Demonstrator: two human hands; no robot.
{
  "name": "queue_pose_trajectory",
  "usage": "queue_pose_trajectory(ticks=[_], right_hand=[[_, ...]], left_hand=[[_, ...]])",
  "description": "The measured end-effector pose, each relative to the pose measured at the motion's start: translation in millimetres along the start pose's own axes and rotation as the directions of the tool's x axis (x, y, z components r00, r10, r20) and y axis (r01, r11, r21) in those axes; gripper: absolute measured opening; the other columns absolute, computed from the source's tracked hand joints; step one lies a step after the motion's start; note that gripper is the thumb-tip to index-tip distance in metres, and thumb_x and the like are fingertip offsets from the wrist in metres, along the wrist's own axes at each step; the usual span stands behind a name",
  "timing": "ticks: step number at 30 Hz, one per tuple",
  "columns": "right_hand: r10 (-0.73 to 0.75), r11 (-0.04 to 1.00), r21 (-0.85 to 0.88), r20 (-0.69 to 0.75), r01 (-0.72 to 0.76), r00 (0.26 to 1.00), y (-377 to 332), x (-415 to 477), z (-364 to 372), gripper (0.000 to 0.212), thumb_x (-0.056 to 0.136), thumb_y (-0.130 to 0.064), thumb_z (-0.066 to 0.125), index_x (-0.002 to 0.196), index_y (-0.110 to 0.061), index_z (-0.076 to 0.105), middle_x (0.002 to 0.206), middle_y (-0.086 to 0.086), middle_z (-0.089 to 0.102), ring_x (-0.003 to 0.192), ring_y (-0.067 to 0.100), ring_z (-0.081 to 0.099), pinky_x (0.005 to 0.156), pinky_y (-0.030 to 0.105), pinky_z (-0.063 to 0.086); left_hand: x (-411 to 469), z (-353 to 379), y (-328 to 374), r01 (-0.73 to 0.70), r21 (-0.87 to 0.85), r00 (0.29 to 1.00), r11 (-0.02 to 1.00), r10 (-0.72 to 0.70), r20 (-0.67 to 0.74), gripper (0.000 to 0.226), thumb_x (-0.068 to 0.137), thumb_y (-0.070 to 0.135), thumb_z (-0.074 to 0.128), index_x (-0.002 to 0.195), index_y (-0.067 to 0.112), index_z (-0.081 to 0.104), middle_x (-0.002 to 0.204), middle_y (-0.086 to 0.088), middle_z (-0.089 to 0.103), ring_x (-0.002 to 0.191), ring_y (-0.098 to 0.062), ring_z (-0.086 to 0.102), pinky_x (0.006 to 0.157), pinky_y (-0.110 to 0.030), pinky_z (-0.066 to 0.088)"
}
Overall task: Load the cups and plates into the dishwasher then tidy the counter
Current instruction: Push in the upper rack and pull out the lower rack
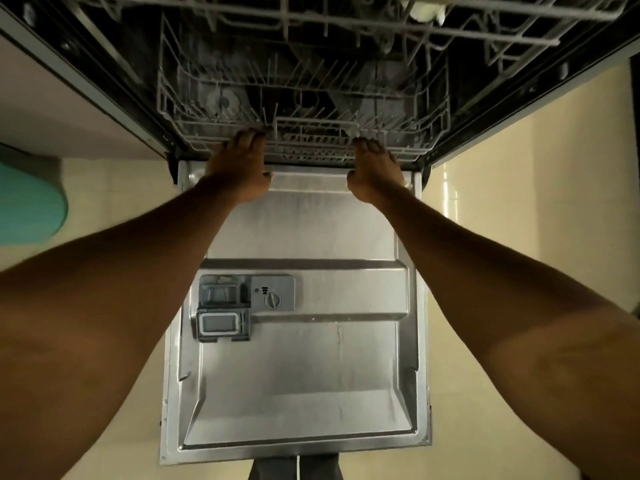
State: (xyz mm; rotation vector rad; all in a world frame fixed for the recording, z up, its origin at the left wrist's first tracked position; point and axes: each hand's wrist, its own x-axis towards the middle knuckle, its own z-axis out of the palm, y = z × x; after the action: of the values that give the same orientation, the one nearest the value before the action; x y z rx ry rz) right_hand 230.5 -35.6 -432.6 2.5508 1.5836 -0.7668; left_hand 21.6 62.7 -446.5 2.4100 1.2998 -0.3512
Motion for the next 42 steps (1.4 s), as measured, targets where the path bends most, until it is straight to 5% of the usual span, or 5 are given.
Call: queue_pose_trajectory(ticks=[5,13,28,37,42], right_hand=[[0.003,1.0,0.027,-0.181,0.002,0.983,1,-16,15,0.05,0.093,-0.006,0.048,0.142,-0.014,0.042,0.144,0.008,0.046,0.137,0.026,0.036,0.113,0.039,0.032],[0.106,0.989,0.12,-0.175,-0.086,0.979,-2,-102,43,0.034,0.094,-0.001,0.043,0.121,-0.011,0.061,0.115,0.011,0.063,0.114,0.028,0.053,0.081,0.035,0.049],[0.193,0.96,0.209,-0.022,-0.184,0.981,8,-278,111,0.038,0.089,0.006,0.044,0.118,-0.007,0.064,0.111,0.012,0.067,0.118,0.029,0.048,0.084,0.037,0.049],[0.177,0.945,0.27,0.05,-0.183,0.983,14,-338,122,0.035,0.09,0.003,0.044,0.115,-0.007,0.066,0.11,0.013,0.068,0.107,0.03,0.059,0.082,0.036,0.052],[0.178,0.924,0.346,-0.007,-0.165,0.984,0,-360,99,0.038,0.093,-0.003,0.046,0.129,-0.009,0.058,0.127,0.013,0.062,0.117,0.029,0.057,0.096,0.035,0.048]], left_hand=[[-17,8,5,0.017,-0.003,0.994,1.0,-0.017,-0.108,0.055,0.091,0.023,0.055,0.141,0.009,0.039,0.142,-0.017,0.04,0.128,-0.038,0.041,0.104,-0.045,0.032],[-97,36,14,0.021,-0.082,0.988,0.996,-0.033,-0.15,0.027,0.093,0.014,0.049,0.116,0.009,0.061,0.115,-0.014,0.062,0.101,-0.032,0.06,0.082,-0.041,0.048],[-270,100,27,0.025,-0.162,0.999,0.986,-0.017,0.052,0.022,0.093,0.021,0.049,0.107,0.019,0.066,0.1,-0.004,0.067,0.085,-0.021,0.065,0.073,-0.036,0.057],[-335,120,34,0.07,-0.197,0.975,0.978,-0.025,0.222,0.04,0.095,0.026,0.049,0.134,0.017,0.048,0.139,-0.004,0.049,0.124,-0.024,0.049,0.101,-0.039,0.044],[-363,101,41,0.046,-0.195,0.995,0.98,-0.027,0.095,0.046,0.095,0.025,0.048,0.14,0.015,0.043,0.142,-0.006,0.047,0.129,-0.022,0.045,0.108,-0.037,0.038]])
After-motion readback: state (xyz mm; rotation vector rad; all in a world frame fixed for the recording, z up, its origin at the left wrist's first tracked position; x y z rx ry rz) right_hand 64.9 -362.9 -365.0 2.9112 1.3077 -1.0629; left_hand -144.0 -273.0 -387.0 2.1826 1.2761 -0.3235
